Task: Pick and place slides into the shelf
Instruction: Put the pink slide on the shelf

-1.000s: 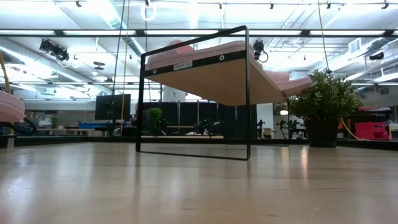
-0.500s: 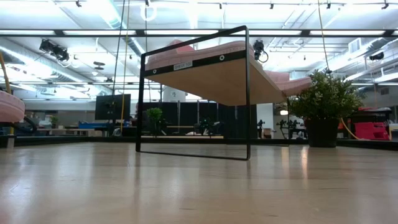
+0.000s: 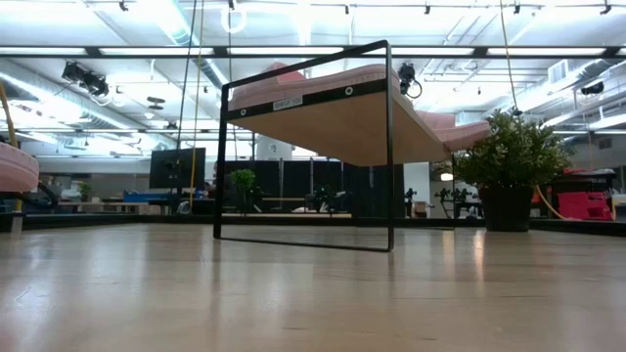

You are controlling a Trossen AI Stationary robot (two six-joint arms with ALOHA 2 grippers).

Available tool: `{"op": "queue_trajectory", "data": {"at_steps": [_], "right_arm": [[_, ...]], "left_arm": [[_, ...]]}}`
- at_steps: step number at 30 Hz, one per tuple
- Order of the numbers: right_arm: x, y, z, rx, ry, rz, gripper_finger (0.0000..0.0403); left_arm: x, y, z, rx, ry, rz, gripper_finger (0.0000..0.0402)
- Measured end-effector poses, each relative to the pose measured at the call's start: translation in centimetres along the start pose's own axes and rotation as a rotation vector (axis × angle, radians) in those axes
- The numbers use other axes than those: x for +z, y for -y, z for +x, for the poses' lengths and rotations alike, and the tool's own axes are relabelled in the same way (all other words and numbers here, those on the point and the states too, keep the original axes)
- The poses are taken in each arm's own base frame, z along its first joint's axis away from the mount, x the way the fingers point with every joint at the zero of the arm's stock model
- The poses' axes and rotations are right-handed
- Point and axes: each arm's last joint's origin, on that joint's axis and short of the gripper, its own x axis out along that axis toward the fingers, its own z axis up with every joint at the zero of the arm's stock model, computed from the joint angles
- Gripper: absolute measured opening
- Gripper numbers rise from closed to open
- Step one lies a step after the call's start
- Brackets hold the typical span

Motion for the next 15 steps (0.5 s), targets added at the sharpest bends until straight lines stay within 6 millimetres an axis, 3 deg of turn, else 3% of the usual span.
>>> {"op": "queue_trajectory", "data": {"at_steps": [15], "right_arm": [[0.3,0.4,0.2,-0.012,-0.001,-0.046,0.0165]], "left_arm": [[0.2,-1.2,-0.2,0.132,-0.027,0.017,0.0231]]}}
